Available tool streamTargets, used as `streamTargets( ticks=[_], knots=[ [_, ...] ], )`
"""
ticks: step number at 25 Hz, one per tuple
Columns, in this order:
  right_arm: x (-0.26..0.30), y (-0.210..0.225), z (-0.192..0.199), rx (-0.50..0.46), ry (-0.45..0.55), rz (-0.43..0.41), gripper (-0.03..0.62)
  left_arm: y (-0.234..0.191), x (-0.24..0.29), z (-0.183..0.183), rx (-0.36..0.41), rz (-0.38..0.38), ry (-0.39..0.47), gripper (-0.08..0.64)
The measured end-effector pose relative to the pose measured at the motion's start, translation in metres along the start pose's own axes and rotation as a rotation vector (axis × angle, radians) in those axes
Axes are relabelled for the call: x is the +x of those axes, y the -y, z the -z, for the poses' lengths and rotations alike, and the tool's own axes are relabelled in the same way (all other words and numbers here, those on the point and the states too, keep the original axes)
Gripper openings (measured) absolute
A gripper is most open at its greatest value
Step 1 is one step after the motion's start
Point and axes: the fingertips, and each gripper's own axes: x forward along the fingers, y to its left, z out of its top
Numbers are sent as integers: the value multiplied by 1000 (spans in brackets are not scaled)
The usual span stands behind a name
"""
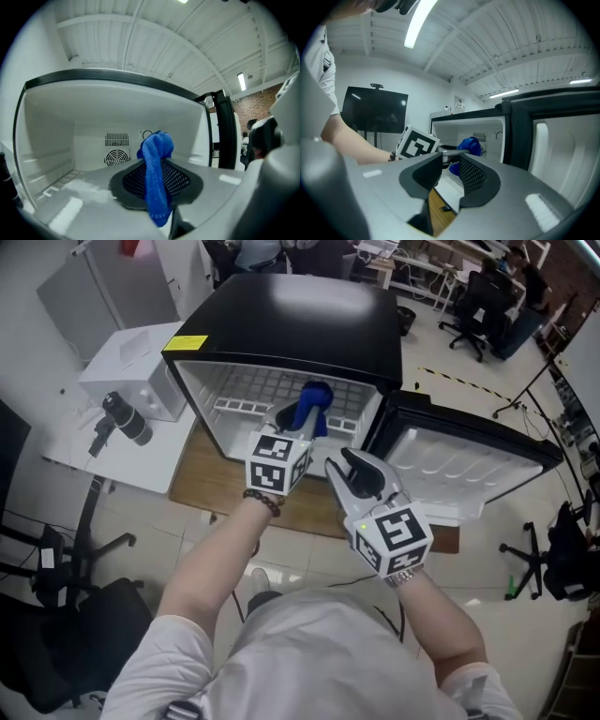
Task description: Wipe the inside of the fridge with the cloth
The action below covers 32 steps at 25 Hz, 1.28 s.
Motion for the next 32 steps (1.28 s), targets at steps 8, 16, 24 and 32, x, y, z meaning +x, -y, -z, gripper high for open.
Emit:
streamTargets(
  ticks=[8,16,24,32],
  knots=[
    [47,-22,21,-42,-91,15,226,-18,-57,1,-36,85,14,71],
    [108,-59,36,-78,-144,-56,296,-50,-103,8,-84,147,15,72],
    [152,-95,41,-81,-130,-100,307,-69,-129,15,-84,201,14,74],
    [173,-114,41,-99,-68,-103,268,-79,-143,28,-124,268,5,83]
  ],
)
